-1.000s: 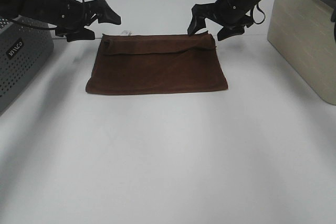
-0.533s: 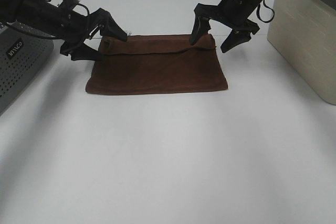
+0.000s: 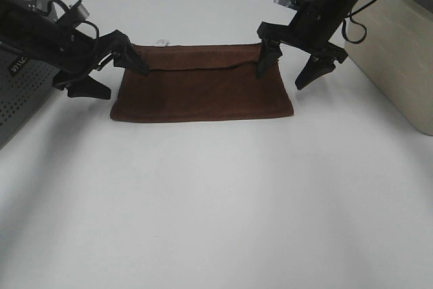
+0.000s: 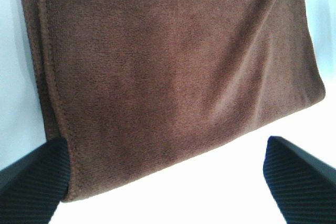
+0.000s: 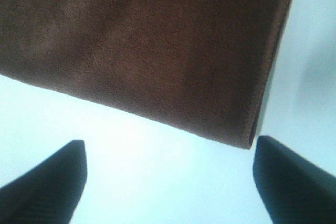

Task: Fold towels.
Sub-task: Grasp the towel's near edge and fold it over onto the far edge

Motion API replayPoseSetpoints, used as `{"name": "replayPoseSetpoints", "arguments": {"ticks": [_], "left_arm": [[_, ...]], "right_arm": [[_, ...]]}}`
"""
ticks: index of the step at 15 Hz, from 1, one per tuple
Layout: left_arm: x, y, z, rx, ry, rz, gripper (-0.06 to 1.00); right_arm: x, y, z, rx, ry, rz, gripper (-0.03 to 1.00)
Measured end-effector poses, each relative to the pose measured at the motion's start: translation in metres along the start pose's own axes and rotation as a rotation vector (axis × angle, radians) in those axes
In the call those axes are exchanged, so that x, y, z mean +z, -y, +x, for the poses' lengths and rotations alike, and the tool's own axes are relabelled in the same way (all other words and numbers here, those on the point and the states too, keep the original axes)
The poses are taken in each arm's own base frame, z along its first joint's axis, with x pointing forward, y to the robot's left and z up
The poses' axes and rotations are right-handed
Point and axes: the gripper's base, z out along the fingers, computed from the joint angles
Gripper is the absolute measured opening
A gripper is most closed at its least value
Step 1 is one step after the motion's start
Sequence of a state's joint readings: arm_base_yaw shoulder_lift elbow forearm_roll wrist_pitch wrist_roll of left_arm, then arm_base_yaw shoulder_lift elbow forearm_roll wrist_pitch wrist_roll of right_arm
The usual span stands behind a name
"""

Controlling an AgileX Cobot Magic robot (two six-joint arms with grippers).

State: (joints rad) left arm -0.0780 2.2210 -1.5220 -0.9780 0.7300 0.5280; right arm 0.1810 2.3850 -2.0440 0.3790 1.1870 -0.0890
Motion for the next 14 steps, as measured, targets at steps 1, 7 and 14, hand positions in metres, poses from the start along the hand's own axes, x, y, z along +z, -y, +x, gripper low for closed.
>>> {"name": "replayPoseSetpoints", "arguments": {"ticks": [1,7,14], "left_arm": [[0.0,0.0,0.0,0.001,-0.001,-0.001,0.94],[0.001,-0.001,-0.001,0.002,0.012,-0.01,0.94],[0.028,-0.026,0.007,-0.066,-0.015,-0.049,0.85]], "right_arm": [[0.004,0.001,0.002,0.0,0.002,-0.005,0.81],[0.009,0.003,0.001,-0.02,0.032,0.0,0.81],[0.048,0.016,0.001,0.015,0.009,-0.014,0.78]]}}
